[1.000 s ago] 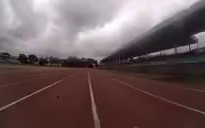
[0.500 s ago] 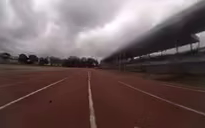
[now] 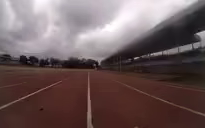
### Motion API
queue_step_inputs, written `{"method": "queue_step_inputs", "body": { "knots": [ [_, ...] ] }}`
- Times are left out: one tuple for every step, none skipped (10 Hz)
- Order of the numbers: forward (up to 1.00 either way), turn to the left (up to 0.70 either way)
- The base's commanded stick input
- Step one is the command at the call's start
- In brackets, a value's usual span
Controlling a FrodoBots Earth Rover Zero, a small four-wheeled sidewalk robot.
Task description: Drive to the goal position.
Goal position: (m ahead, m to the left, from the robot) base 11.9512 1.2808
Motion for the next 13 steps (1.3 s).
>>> {"method": "queue_step_inputs", "body": {
  "knots": [
    [0.70,0.00],
    [0.70,0.00],
    [0.70,0.00],
    [0.70,0.00],
    [0.70,0.00],
    [0.70,0.00],
    [0.70,0.00],
    [0.70,0.00],
    [0.70,0.00],
    [0.70,0.00],
    [0.70,0.00],
    [0.70,0.00],
    [0.70,0.00]
  ]
}}
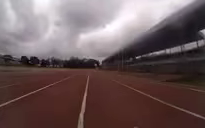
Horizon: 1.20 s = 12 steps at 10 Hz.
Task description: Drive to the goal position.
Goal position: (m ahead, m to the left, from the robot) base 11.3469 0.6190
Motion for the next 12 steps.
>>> {"method": "queue_step_inputs", "body": {
  "knots": [
    [0.70,0.00],
    [0.70,0.00],
    [0.70,0.00],
    [0.70,0.00],
    [0.70,0.00],
    [0.70,0.00],
    [0.70,0.00],
    [0.70,0.00],
    [0.70,0.00],
    [0.70,0.00],
    [0.70,0.00],
    [0.70,0.00]
  ]
}}
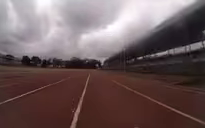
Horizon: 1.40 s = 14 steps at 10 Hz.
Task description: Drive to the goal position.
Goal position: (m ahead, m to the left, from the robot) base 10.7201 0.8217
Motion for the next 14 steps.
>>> {"method": "queue_step_inputs", "body": {
  "knots": [
    [0.70,0.00],
    [0.70,0.00],
    [0.70,0.00],
    [0.70,0.00],
    [0.70,0.00],
    [0.70,0.00],
    [0.70,0.00],
    [0.70,0.00],
    [0.70,0.00],
    [0.70,0.00],
    [0.70,0.00],
    [0.70,0.00],
    [0.70,0.00],
    [0.70,0.00]
  ]
}}
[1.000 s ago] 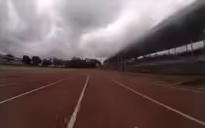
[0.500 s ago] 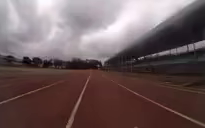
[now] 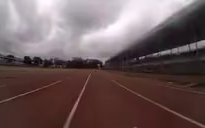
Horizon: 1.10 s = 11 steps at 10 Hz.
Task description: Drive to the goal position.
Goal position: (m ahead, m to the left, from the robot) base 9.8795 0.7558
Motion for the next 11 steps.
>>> {"method": "queue_step_inputs", "body": {
  "knots": [
    [0.70,0.00],
    [0.70,0.00],
    [0.70,0.00],
    [0.70,0.00],
    [0.70,0.00],
    [0.70,0.00],
    [0.70,0.00],
    [0.70,0.00],
    [0.70,0.00],
    [0.70,0.00],
    [0.70,0.00]
  ]
}}
